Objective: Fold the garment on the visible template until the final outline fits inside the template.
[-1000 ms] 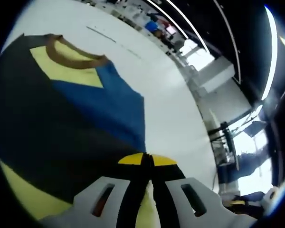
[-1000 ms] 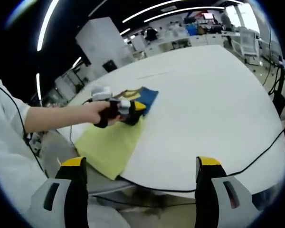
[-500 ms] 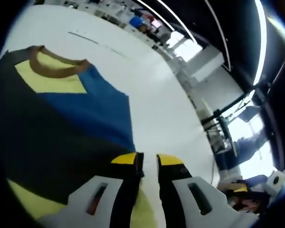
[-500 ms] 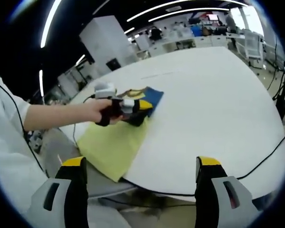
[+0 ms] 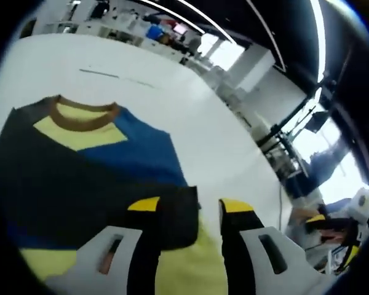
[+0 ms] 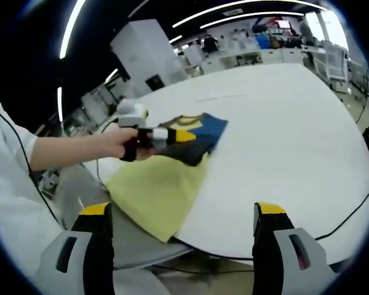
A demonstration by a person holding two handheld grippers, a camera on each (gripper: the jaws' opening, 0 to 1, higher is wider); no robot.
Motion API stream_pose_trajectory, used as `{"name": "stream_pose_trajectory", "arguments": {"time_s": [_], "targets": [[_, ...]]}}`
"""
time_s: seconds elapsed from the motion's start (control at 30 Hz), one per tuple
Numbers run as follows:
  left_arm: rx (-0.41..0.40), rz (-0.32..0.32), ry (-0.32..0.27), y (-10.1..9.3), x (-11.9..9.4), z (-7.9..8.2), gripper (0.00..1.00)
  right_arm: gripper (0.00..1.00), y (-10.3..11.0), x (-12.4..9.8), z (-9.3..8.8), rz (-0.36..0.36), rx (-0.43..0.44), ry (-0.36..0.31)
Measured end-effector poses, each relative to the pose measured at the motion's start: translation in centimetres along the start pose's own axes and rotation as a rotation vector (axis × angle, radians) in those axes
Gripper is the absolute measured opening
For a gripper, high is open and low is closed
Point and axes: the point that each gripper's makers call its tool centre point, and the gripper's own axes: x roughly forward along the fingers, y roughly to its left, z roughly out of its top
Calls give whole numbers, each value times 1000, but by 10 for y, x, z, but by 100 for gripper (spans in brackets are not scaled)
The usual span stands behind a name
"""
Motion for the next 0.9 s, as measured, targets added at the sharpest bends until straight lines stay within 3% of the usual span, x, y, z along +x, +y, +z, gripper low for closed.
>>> {"name": "stream_pose_trajectory", "arguments": {"time_s": [0.13, 0.5, 0.7, 0.9], "targets": [[5, 0, -10, 5, -15, 0, 46, 94, 11, 5, -1, 12, -5, -1], [83, 7, 10, 24, -67, -9, 59, 94, 40, 21, 1, 44, -23, -1], [105, 46, 22, 40, -90, -17, 73, 94, 50, 30, 2, 55, -33, 6], [110, 60, 29, 50, -112, -21, 79, 94, 57, 36, 3, 61, -37, 9]]}}
